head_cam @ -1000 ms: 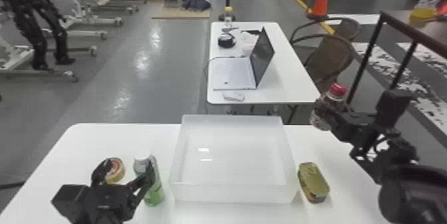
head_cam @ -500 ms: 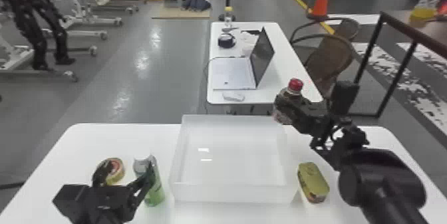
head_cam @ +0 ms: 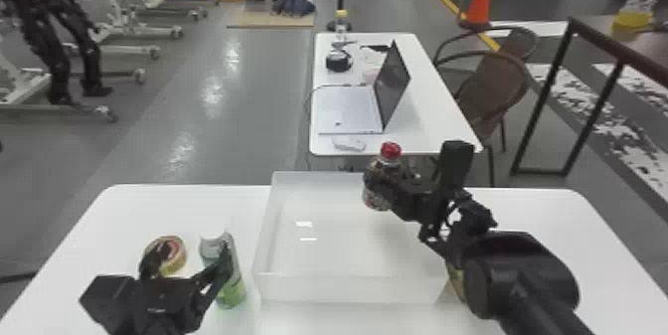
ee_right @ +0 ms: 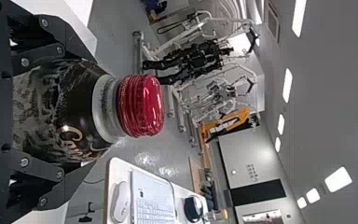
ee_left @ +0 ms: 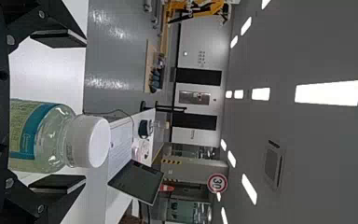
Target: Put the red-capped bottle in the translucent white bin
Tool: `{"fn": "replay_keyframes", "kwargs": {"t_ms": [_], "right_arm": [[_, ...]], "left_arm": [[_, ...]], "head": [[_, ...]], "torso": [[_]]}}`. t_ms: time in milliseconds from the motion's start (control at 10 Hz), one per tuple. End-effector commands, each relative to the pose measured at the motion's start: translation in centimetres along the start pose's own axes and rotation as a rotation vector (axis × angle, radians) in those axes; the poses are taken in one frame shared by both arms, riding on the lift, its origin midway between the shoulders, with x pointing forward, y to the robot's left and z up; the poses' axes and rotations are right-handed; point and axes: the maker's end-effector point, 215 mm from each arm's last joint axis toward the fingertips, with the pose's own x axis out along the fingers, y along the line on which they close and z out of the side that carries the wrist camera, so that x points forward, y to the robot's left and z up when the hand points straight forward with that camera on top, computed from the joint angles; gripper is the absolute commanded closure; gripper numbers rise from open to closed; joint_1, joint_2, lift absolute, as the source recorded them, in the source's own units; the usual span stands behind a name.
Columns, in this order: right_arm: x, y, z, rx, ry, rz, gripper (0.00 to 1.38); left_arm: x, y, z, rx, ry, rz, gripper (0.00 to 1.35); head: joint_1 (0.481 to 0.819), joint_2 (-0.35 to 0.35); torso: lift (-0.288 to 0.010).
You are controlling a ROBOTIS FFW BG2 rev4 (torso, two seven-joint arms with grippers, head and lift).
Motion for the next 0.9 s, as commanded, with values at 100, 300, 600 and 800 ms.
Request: {"fn": "replay_keyframes", "kwargs": {"t_ms": [100, 300, 600, 800], "right_arm": [[-0.2, -0.1, -2.6, -0.007, 0.054, 0.0, 1.25], [-0.3, -0.1, -2.4, -0.014, 0.051, 0.0, 0.86], [-0.3, -0.2, -1.8, -0.025, 0.035, 0.0, 0.37], [-0.4, -0.2, -1.6, -0.025, 0.028, 0.0, 0.29]], "left_arm": [[-0.1, 0.2, -0.1, -0.004, 0.001, 0.005, 0.26], [-0.1, 0.1, 0.0, -0.001, -0.002, 0.002, 0.26], [-0.2, 0.2, 0.1, 0.001, -0.005, 0.003, 0.26], [-0.2, 0.3, 0.1, 0.001, -0.007, 0.005, 0.26]], "head": [[0.549, 0.0], [0.549, 0.0], [0.549, 0.0], [0.549, 0.0]], "torso": [[-0.1], [-0.1], [-0.1], [-0.1]]}}
